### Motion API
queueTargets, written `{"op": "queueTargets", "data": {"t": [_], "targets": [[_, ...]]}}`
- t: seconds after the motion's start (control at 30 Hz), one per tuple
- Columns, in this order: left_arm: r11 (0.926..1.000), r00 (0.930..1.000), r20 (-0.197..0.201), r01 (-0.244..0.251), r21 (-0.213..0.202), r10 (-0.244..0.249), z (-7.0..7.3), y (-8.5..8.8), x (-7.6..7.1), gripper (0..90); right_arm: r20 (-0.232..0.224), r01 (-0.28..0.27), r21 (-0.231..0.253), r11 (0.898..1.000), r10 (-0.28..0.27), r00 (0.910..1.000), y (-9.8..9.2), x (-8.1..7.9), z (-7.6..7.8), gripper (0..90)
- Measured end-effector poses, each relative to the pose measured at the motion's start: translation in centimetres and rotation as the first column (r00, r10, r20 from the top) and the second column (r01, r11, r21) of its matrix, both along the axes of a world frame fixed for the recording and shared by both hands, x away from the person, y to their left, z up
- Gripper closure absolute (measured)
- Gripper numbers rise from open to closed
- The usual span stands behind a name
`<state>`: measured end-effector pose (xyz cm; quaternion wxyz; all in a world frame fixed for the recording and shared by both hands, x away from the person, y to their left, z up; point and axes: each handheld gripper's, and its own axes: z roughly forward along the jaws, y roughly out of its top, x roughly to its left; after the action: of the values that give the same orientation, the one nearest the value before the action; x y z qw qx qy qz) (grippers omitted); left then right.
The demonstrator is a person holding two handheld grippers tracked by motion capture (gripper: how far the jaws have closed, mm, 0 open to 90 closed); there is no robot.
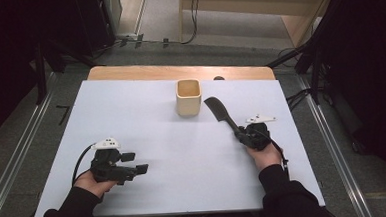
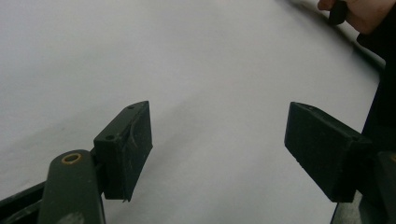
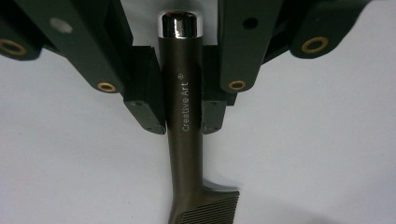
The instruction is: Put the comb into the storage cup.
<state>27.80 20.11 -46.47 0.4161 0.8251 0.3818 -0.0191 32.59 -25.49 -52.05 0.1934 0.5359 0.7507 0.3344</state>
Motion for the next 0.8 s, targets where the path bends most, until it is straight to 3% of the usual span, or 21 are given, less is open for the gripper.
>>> {"op": "queueTargets", "data": {"t": [0.5,0.8], "targets": [[1.0,1.0,0.0,-0.004,-0.002,0.004,0.0,0.0,0.0,23.9,-0.036,-0.007,0.03,1.0,0.008,0.9993,0.2,0.3,0.5,70.3],[1.0,1.0,-0.003,-0.006,-0.003,0.006,0.0,0.0,0.1,23.9,-0.018,0.013,0.072,0.997,-0.012,0.9998,-0.1,0.2,1.8,70.3]]}}
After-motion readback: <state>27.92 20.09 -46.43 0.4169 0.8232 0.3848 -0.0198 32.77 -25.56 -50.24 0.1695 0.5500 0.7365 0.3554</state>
